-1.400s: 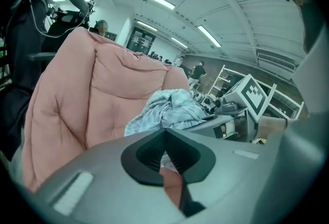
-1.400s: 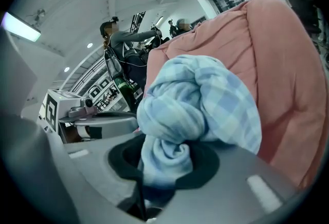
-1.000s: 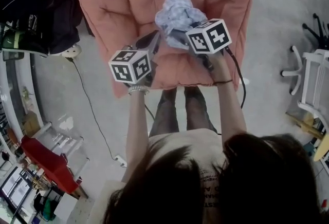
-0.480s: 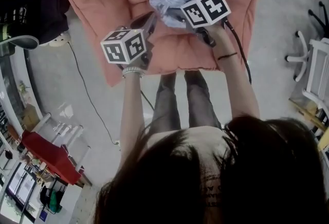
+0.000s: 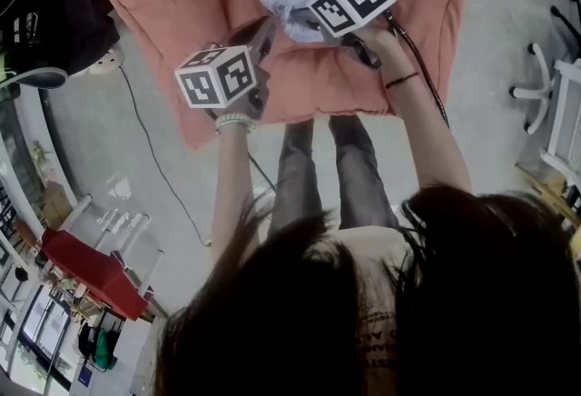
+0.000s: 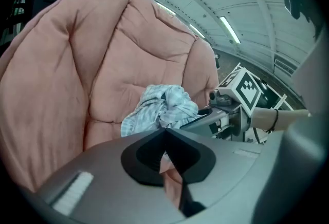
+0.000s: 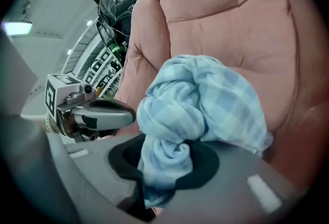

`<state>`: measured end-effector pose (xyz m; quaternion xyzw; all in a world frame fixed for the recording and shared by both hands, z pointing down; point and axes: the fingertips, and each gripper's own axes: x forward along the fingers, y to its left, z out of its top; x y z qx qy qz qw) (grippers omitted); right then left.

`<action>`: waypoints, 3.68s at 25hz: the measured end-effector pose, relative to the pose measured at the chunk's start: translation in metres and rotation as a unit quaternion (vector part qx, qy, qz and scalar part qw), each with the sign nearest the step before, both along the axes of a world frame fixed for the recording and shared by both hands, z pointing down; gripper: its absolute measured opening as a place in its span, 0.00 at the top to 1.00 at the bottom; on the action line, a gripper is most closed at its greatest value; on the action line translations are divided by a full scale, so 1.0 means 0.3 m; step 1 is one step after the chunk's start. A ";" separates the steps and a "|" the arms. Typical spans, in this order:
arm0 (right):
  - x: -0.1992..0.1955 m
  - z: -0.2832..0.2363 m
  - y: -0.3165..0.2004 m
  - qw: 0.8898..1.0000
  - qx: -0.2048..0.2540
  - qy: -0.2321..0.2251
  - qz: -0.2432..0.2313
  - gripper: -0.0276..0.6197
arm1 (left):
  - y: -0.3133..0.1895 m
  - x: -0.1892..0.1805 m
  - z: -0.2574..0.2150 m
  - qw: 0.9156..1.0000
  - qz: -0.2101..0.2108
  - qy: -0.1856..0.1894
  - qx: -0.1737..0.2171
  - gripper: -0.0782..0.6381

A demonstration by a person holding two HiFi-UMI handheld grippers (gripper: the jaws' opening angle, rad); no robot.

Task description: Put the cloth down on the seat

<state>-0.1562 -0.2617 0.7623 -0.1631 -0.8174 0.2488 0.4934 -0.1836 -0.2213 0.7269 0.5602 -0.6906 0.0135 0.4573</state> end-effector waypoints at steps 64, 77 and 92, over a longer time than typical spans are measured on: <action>0.091 -0.323 0.090 0.989 -0.010 -0.062 0.133 0.76 | 0.076 0.149 -0.284 0.998 -0.022 0.037 0.053 0.88; 0.122 -0.653 0.059 0.974 -0.001 -0.147 0.170 0.87 | 0.051 0.159 -0.581 0.993 -0.036 0.009 0.116 0.88; 0.130 -0.869 0.084 0.964 0.001 -0.207 0.168 0.93 | 0.068 0.184 -0.811 0.986 -0.005 -0.029 0.167 0.88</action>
